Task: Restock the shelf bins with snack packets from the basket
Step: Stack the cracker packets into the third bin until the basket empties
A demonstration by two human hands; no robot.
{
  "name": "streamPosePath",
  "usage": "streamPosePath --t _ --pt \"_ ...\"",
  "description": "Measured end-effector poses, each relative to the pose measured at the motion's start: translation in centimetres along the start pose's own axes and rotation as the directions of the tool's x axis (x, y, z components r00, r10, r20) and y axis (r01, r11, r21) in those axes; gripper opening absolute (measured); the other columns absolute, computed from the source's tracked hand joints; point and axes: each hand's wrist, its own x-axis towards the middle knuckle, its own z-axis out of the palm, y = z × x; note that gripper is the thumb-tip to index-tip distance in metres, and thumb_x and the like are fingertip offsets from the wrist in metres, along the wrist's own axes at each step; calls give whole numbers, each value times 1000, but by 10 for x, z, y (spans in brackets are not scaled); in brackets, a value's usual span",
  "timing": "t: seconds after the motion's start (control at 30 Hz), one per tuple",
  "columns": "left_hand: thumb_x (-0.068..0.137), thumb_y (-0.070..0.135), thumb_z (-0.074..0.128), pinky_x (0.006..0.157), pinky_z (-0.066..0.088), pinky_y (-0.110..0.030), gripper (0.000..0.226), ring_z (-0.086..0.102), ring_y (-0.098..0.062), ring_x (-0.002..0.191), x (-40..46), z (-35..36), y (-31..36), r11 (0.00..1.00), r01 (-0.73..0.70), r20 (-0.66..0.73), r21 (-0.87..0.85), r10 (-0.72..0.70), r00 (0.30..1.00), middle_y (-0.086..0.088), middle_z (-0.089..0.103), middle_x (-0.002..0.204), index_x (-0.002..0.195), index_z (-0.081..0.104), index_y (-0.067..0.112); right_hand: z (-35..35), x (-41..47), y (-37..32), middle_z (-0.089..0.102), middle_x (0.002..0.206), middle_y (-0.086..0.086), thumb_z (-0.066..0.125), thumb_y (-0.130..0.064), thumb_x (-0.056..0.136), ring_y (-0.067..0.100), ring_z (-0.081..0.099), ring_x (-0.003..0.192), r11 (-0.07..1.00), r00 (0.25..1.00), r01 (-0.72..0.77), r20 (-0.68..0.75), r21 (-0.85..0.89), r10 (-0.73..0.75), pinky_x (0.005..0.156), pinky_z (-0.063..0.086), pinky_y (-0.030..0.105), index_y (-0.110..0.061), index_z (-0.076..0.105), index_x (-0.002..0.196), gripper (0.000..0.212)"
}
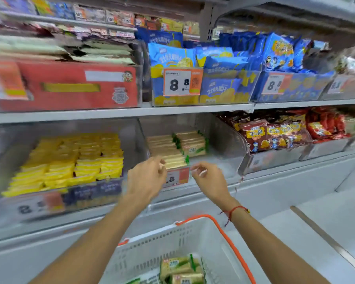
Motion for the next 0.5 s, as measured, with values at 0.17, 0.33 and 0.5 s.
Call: streamPosePath --t 0.17,0.33,0.5 --pt "91 29 49 86 46 -32 25 60 -23 109 -92 18 -47 981 194 194 -17 -187 963 7 67 112 113 61 31 38 -84 20 66 75 0 62 -8 84 5 61 63 983 892 -185 422 16 161 69 54 27 -12 71 89 11" --pt "88 28 50 86 48 -29 28 61 -20 108 -161 60 -98 952 306 497 25 -277 822 18 55 131 115 60 31 72 -154 42 63 73 0 58 -5 89 10 57 61 955 715 -292 651 -51 254 61 48 16 -7 69 94 12" --pt "95 26 49 93 48 -33 31 60 -20 106 -208 106 -138 904 425 710 -45 -270 651 0 58 128 124 59 21 119 -202 80 62 102 36 49 -8 93 12 46 54 915 602 -318 693 -247 396 47 40 11 17 63 100 29"
